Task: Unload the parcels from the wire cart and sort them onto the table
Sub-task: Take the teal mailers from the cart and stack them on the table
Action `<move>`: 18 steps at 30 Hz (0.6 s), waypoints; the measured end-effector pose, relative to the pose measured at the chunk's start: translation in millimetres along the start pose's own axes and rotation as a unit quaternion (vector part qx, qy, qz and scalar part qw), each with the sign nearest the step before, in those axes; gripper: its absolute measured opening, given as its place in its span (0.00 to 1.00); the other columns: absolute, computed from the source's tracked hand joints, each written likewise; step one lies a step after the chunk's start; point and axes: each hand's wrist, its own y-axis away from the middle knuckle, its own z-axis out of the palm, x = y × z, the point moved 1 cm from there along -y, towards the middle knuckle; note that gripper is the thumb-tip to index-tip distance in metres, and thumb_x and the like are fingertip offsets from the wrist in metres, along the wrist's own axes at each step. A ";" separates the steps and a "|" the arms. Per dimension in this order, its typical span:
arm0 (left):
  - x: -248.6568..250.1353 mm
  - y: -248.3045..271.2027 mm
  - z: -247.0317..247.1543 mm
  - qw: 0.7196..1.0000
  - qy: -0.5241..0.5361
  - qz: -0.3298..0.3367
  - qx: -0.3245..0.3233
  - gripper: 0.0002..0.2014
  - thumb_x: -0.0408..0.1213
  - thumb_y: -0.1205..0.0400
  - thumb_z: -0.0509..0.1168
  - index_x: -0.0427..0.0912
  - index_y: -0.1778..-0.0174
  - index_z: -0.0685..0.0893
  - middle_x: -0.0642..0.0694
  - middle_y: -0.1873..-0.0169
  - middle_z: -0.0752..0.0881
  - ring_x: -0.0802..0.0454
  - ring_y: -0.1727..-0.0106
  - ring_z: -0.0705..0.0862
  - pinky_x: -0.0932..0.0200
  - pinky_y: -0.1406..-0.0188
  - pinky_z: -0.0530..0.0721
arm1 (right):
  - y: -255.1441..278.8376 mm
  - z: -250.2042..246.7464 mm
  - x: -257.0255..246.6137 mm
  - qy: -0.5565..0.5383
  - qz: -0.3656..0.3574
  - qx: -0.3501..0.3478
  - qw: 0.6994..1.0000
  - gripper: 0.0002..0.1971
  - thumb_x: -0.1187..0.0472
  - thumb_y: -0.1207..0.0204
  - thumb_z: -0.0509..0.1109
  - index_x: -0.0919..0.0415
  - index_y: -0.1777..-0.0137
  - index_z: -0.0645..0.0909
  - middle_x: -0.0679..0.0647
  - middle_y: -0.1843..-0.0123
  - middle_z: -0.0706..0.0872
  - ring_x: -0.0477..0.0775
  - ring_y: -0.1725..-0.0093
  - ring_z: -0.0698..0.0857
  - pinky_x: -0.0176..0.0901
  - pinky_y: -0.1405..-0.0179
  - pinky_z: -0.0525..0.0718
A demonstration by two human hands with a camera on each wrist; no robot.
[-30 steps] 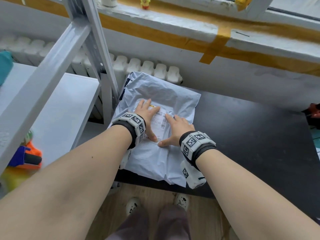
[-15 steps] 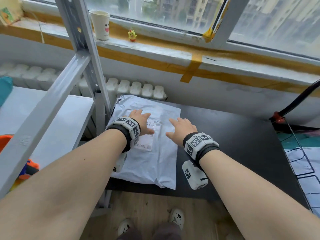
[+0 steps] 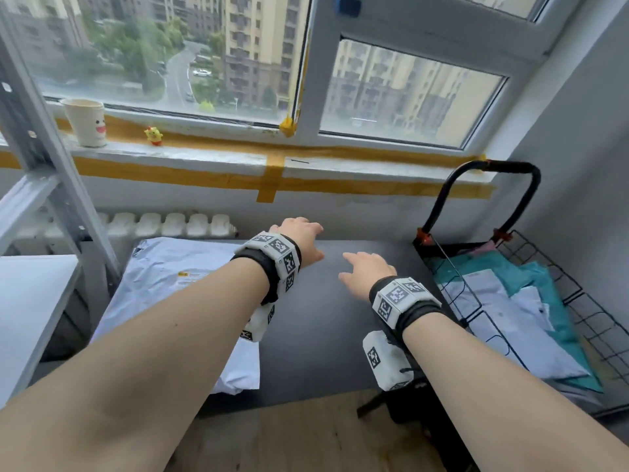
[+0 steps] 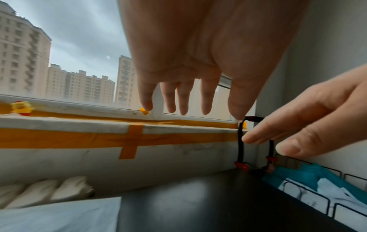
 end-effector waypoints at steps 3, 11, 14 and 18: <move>52.8 -2.6 3.7 0.999 -0.006 0.028 0.016 0.26 0.50 0.19 0.61 0.55 0.23 0.68 0.50 0.23 0.68 0.46 0.23 0.66 0.46 0.26 0.67 | 19.7 -9.0 49.1 -0.030 0.016 0.032 0.999 0.24 0.52 0.16 0.55 0.49 0.20 0.63 0.51 0.21 0.69 0.56 0.20 0.62 0.54 0.24 0.62; 219.5 -4.2 44.5 0.997 0.016 0.077 0.011 0.23 0.48 0.19 0.62 0.54 0.26 0.72 0.48 0.26 0.71 0.45 0.26 0.70 0.48 0.31 0.70 | 85.3 -17.7 220.5 -0.106 0.092 0.101 0.985 0.18 0.56 0.19 0.59 0.48 0.31 0.79 0.52 0.31 0.82 0.59 0.30 0.76 0.47 0.31 0.75; 280.1 -2.8 63.7 0.994 0.056 0.095 0.012 0.21 0.46 0.19 0.63 0.52 0.29 0.75 0.46 0.31 0.75 0.45 0.31 0.74 0.51 0.35 0.75 | 111.8 -16.8 284.0 -0.114 0.115 0.118 0.980 0.17 0.61 0.20 0.58 0.50 0.37 0.83 0.55 0.34 0.84 0.61 0.34 0.80 0.46 0.35 0.78; 344.4 -8.8 87.3 0.988 0.116 0.095 0.024 0.18 0.42 0.20 0.64 0.50 0.33 0.79 0.46 0.35 0.81 0.45 0.36 0.80 0.54 0.37 0.79 | 132.0 -15.3 360.3 -0.107 0.132 0.126 0.977 0.17 0.61 0.20 0.58 0.50 0.38 0.84 0.57 0.35 0.85 0.61 0.37 0.81 0.46 0.38 0.79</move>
